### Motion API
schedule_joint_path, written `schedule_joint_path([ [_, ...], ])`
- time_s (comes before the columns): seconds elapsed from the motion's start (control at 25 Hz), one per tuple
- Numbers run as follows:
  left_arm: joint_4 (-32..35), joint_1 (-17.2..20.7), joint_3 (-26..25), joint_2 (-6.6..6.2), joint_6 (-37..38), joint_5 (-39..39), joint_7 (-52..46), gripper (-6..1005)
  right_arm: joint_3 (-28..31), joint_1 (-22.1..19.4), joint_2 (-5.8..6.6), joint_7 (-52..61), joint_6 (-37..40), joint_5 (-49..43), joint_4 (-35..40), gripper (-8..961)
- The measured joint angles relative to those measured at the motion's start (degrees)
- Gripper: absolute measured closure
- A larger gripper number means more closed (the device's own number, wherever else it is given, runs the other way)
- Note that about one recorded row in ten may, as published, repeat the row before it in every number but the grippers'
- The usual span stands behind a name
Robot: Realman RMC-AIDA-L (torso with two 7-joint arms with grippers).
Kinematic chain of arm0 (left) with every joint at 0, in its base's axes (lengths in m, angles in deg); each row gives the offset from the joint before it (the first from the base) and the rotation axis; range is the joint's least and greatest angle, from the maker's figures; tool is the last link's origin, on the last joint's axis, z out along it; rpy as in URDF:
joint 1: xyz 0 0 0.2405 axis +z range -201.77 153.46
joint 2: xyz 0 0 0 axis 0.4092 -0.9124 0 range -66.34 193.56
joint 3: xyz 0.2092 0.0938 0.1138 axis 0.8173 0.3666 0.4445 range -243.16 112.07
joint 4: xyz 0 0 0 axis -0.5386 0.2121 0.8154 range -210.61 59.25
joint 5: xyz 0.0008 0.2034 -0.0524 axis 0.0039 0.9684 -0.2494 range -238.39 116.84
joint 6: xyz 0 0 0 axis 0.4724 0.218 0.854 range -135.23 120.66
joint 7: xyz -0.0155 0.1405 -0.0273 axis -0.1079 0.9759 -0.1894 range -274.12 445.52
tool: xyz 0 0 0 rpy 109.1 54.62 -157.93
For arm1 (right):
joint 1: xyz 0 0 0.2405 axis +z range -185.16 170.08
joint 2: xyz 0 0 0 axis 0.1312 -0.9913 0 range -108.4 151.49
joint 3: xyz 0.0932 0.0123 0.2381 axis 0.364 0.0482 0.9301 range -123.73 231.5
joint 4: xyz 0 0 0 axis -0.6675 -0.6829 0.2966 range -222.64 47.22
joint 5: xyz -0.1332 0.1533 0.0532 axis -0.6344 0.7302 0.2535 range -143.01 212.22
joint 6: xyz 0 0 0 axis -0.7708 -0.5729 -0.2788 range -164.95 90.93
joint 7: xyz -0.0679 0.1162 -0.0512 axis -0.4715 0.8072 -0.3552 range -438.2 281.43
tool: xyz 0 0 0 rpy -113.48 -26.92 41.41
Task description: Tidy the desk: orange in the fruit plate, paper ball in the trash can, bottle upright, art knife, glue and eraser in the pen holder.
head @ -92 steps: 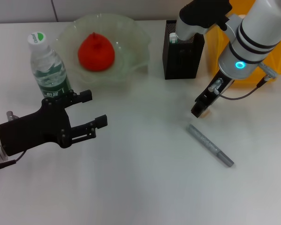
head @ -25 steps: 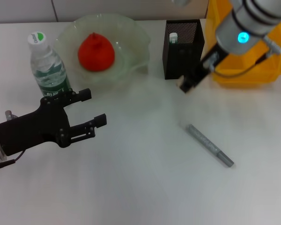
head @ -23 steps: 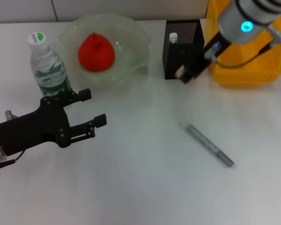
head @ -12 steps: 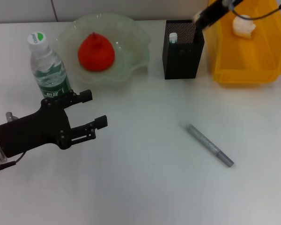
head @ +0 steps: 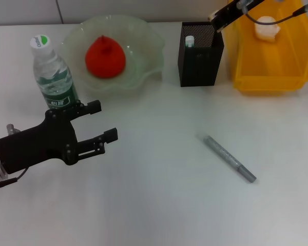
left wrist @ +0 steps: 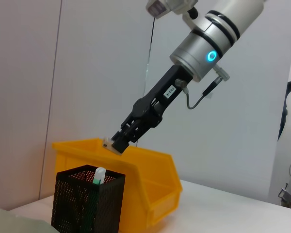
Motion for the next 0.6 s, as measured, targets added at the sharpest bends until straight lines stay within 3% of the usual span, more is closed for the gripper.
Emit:
schedule_joint_path([
  [0.56,0.0,0.22,0.03,-0.02,0.11,0.24,0.08,214,-0.18,-0.68,-0.09,0.0,-3.71,1.8,3.7,697],
  [0.6,0.0,0.22,0.03,-0.02,0.11,0.24,0.08,214,-0.19,-0.68,-0.09,0.0,-3.72,1.8,3.7,658],
])
